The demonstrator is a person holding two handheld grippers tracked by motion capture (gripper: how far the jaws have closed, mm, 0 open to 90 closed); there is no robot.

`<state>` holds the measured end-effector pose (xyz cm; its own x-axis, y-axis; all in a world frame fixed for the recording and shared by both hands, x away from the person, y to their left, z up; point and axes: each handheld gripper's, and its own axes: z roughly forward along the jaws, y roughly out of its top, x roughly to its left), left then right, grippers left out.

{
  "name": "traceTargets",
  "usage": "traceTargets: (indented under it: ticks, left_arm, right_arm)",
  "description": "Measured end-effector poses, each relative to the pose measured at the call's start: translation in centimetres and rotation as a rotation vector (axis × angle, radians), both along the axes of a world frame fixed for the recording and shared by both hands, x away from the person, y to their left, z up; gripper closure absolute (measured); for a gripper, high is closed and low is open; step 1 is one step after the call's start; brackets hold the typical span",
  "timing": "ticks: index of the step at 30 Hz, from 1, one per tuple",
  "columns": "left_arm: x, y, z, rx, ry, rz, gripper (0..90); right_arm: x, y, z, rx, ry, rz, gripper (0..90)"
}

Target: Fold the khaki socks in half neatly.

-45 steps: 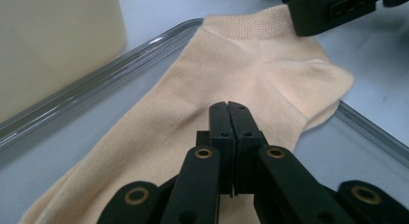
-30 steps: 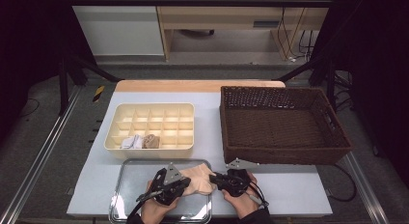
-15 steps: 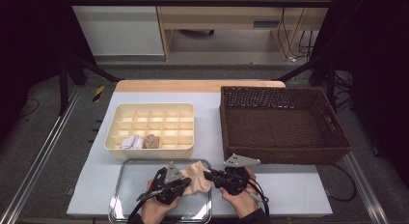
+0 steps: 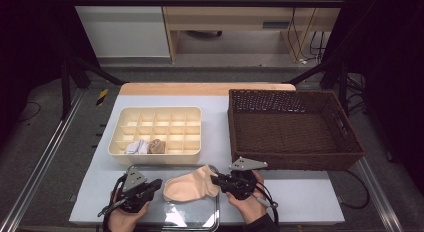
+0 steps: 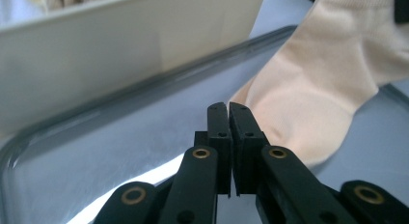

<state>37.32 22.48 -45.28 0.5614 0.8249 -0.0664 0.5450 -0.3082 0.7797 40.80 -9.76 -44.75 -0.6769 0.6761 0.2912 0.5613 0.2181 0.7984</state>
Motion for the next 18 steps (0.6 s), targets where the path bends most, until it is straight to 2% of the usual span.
traceTargets:
  ticks: [4,9,18]
  left_arm:
    - [-0.2,0.0,-0.7,0.002,0.022,-0.009,87.0]
    - [-0.7,-0.4,-1.2,0.007,0.029,-0.022,87.7]
    - [-0.7,-0.5,-1.5,0.013,0.031,-0.020,89.1]
  right_arm:
    - [-0.1,1.2,0.5,-0.004,-0.009,0.024,80.2]
    - [-0.5,3.2,1.1,-0.005,-0.026,0.074,80.3]
    - [-0.6,7.4,0.6,-0.052,-0.030,0.155,80.4]
